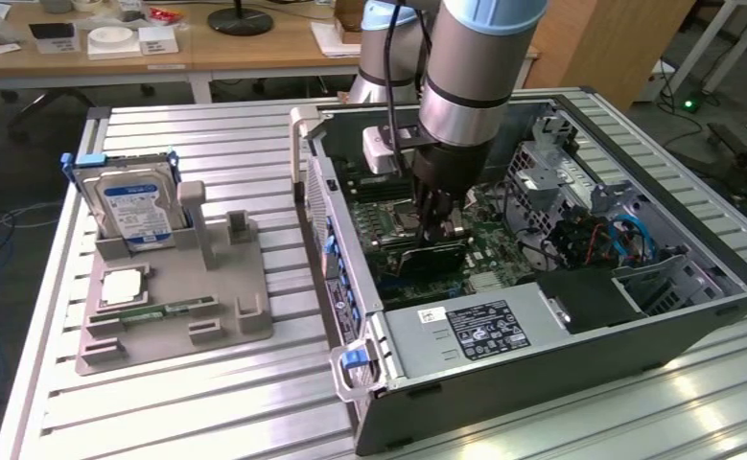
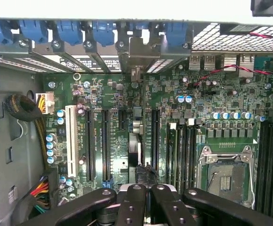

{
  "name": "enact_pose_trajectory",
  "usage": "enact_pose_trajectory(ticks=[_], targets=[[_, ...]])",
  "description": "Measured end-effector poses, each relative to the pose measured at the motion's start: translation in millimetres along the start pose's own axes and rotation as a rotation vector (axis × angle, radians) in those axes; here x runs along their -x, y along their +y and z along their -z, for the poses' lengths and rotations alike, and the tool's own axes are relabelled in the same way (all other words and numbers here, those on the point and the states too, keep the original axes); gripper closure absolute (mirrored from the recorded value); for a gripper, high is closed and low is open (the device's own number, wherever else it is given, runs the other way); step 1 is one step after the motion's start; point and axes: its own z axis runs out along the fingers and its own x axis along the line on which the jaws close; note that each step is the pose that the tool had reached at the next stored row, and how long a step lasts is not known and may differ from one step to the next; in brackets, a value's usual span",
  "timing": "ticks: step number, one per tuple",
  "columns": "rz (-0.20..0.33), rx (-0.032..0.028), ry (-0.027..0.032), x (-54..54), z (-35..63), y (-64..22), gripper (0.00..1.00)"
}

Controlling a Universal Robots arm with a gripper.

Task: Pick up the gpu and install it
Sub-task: 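Press down on the gpu until it lock into place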

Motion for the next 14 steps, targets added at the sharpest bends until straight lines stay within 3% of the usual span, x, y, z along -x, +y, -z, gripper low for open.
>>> enact_pose_trajectory(ticks=[4, 10, 14], targets=[[0.0, 0.0007, 0.0001, 0.0, 1.6, 7.0, 0.89], [0.0, 0.0012, 0.0, 0.7, 17.6, 9.5, 0.89], [0.0, 0.0067, -0.0001, 0.8, 21.3, 12.6, 0.89]])
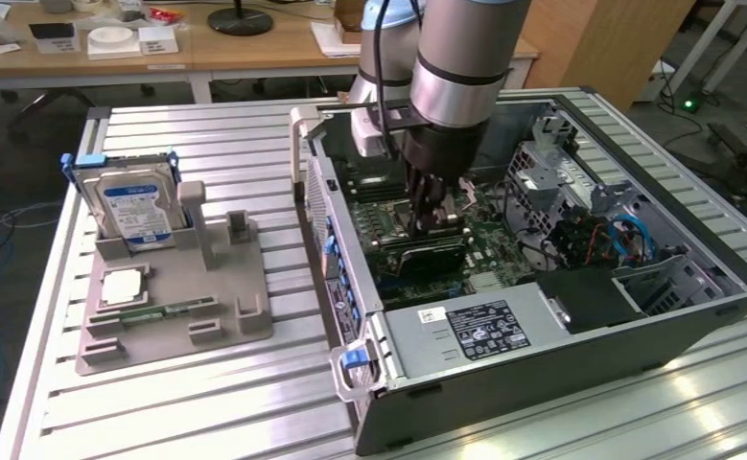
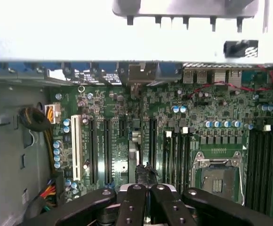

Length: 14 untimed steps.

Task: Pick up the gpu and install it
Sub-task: 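Press down on the gpu until it lock into place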

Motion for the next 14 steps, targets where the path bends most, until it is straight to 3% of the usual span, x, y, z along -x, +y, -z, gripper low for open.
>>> enact_pose_trajectory(ticks=[8, 14], targets=[[0.0, 0.0058, 0.0006, -0.4, 0.7, 19.9, 0.89], [0.0, 0.0096, 0.0048, -0.6, 1.1, 31.8, 0.89]])
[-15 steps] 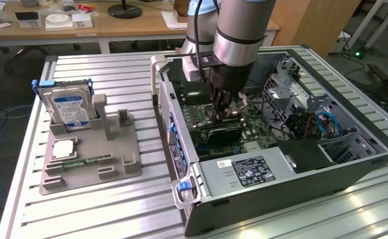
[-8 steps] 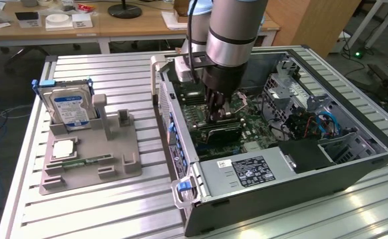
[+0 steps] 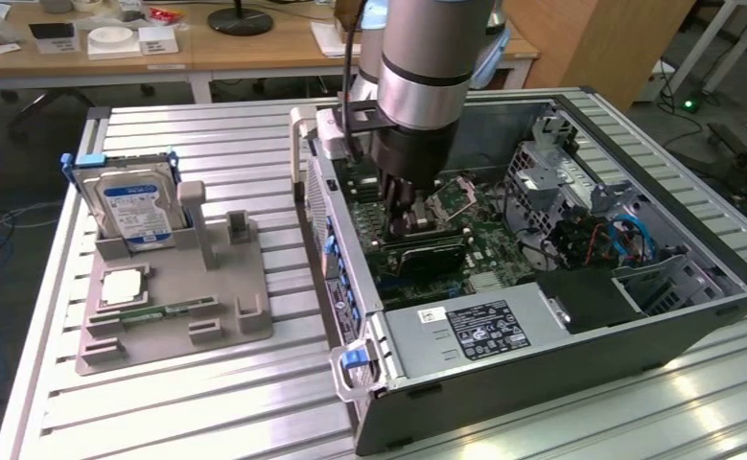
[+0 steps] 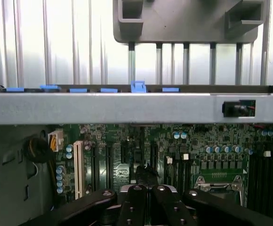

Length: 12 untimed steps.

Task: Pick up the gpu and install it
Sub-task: 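Press down on the gpu until it lock into place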

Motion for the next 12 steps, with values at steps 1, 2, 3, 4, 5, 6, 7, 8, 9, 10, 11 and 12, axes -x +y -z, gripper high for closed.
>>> enact_pose_trajectory(ticks=[1, 2, 3, 4, 5, 6, 7, 8, 9, 10, 11, 12], targets=[[0.0, 0.0009, 0.0004, 0.0, 0.1, 1.6, 0.89], [0.0, 0.0018, 0.0006, -0.1, 0.1, 2.7, 0.89], [0.0, 0.0027, 0.0007, -0.1, 0.2, 3.8, 0.89], [0.0, 0.0036, 0.0008, -0.1, 0.5, 5.2, 0.89], [0.0, 0.0041, 0.0012, 0.0, 1.1, 6.4, 0.89], [0.0, 0.0042, 0.0018, 0.0, 1.8, 7.8, 0.89], [0.0, 0.0042, 0.0039, 0.0, 2.7, 8.9, 0.89], [0.0, 0.0041, 0.0064, 0.0, 3.6, 9.4, 0.89], [0.0, 0.0041, 0.0073, 0.0, 4.2, 9.6, 0.89], [0.0, 0.004, 0.0072, 0.0, 4.5, 9.7, 0.89], [0.0, 0.0048, 0.0073, 0.1, 4.9, 9.7, 0.89], [0.0, 0.0059, 0.0072, 0.1, 5.1, 9.8, 0.89]])
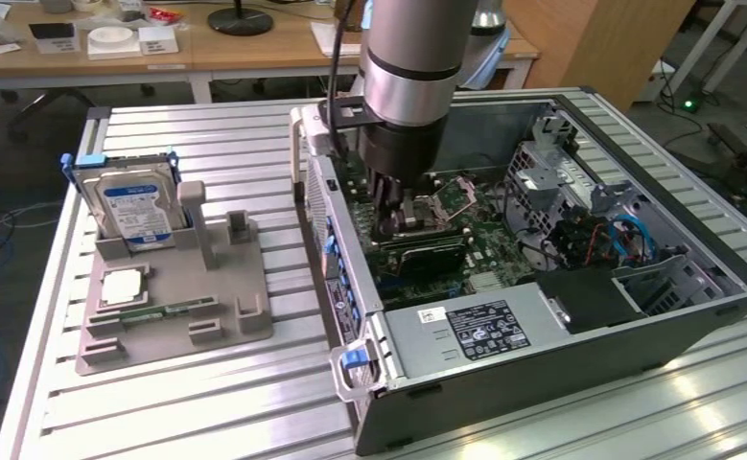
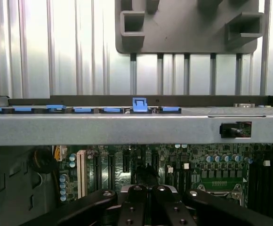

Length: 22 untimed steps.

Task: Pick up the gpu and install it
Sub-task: 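Press down on the gpu until it lock into place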

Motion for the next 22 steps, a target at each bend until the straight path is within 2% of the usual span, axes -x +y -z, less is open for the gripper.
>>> enact_pose_trajectory(ticks=[5, 9, 13, 18, 22], targets=[[0.0, 0.0064, 0.0005, -0.1, 0.5, 3.7, 0.89], [0.0, 0.0106, 0.0047, 0.4, 0.7, 7.6, 0.89], [0.0, 0.0106, 0.0131, 4.0, 0.5, 10.9, 0.89], [0.0, 0.0105, 0.0189, 5.7, 0.5, 17.3, 0.89], [0.0, 0.0103, 0.02, 5.6, 0.5, 21.8, 0.89]])
